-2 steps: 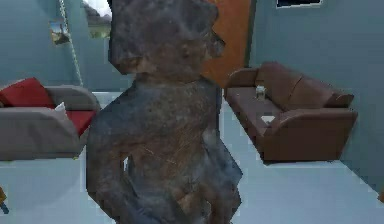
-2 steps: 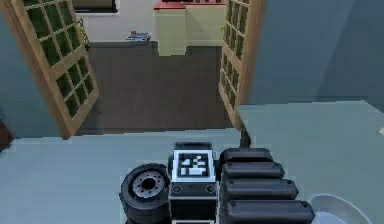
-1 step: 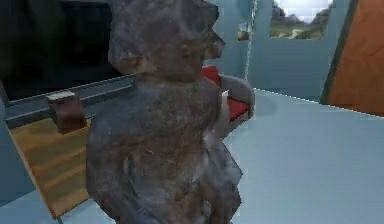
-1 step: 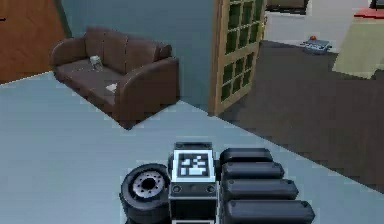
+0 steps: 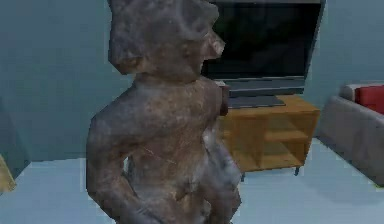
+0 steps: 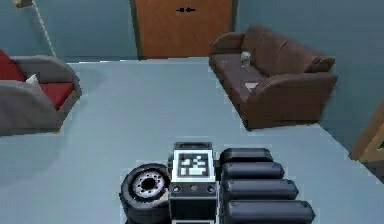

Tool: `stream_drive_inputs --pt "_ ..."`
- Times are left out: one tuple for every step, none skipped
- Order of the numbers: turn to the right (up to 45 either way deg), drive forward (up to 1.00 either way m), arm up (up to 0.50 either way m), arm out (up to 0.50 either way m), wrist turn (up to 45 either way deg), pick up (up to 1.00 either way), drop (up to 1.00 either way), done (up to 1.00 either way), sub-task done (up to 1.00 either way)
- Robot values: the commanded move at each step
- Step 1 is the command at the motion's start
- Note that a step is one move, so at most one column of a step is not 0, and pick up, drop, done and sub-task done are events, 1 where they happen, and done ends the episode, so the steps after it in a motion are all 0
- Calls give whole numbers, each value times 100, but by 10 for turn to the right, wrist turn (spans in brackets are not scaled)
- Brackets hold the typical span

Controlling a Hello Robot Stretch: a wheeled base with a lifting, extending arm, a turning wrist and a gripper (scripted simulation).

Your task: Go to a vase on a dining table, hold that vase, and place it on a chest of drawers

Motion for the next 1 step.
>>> stream_drive_inputs --pt "0 60 0 0 0 0 0 0 0"
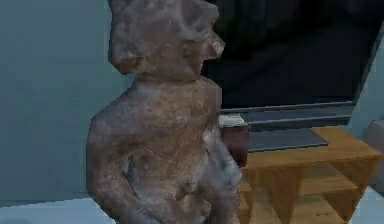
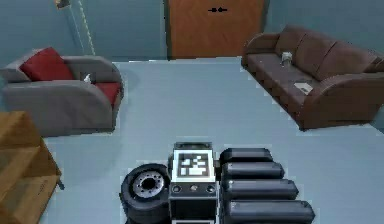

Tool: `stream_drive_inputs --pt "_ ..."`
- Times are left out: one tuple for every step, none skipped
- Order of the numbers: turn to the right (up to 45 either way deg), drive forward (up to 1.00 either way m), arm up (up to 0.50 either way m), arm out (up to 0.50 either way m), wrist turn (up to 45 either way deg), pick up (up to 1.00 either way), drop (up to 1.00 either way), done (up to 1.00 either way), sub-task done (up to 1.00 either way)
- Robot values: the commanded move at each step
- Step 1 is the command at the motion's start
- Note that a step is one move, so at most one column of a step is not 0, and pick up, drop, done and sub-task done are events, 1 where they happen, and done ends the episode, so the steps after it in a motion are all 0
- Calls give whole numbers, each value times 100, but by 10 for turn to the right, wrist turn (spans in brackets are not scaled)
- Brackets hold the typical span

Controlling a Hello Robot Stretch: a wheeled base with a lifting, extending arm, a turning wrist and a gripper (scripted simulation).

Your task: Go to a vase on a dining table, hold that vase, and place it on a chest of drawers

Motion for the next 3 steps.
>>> stream_drive_inputs --pt "-360 0 0 0 0 0 0 0 0" --pt "0 5 0 0 0 0 0 0 0" --pt "-210 0 0 0 0 0 0 0 0"
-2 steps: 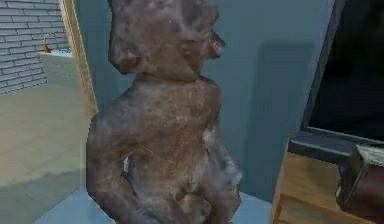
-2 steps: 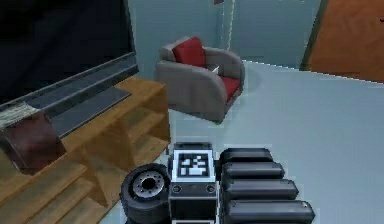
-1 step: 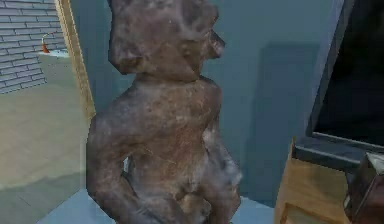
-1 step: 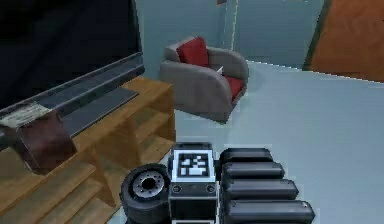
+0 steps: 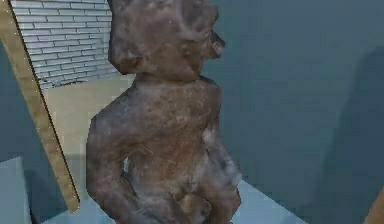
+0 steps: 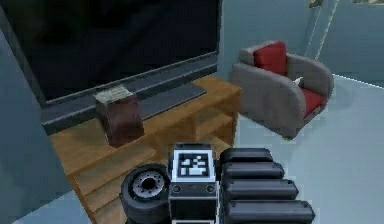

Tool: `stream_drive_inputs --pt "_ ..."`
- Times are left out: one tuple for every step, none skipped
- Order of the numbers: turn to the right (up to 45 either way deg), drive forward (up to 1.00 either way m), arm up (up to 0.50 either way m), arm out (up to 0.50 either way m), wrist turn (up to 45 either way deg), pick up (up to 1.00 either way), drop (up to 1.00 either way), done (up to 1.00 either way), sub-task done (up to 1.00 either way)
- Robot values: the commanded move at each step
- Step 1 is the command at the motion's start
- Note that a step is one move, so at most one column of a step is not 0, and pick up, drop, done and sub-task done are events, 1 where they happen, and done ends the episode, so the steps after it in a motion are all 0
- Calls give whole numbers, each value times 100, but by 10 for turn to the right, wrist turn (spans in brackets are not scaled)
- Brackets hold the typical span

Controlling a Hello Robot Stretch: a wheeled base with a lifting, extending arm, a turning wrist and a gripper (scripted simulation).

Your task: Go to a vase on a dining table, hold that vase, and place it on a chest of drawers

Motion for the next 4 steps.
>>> stream_drive_inputs --pt "0 40 0 0 0 0 0 0 0" --pt "-210 0 0 0 0 0 0 0 0" --pt "0 100 0 0 0 0 0 0 0" --pt "-30 0 0 0 0 0 0 0 0"
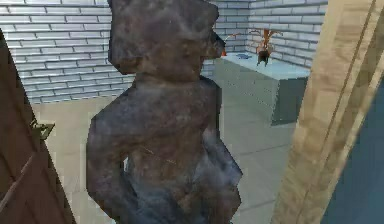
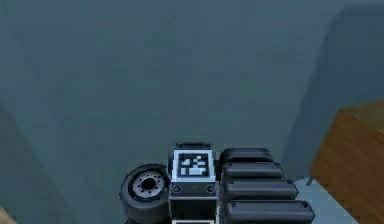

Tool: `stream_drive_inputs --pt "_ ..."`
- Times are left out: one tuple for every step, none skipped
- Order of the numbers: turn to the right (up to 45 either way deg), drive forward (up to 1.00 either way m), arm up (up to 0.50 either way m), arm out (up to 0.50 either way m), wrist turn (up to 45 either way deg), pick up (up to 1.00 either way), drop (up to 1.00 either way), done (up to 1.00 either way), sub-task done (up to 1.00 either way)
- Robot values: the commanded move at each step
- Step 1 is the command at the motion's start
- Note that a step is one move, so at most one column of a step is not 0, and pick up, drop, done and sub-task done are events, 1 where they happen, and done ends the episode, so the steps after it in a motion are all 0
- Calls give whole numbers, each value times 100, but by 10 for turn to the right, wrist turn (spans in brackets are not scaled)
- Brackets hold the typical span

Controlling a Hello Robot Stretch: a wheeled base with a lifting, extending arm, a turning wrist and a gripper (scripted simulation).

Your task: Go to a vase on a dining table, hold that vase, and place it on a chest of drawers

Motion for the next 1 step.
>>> stream_drive_inputs --pt "-450 0 0 0 0 0 0 0 0"
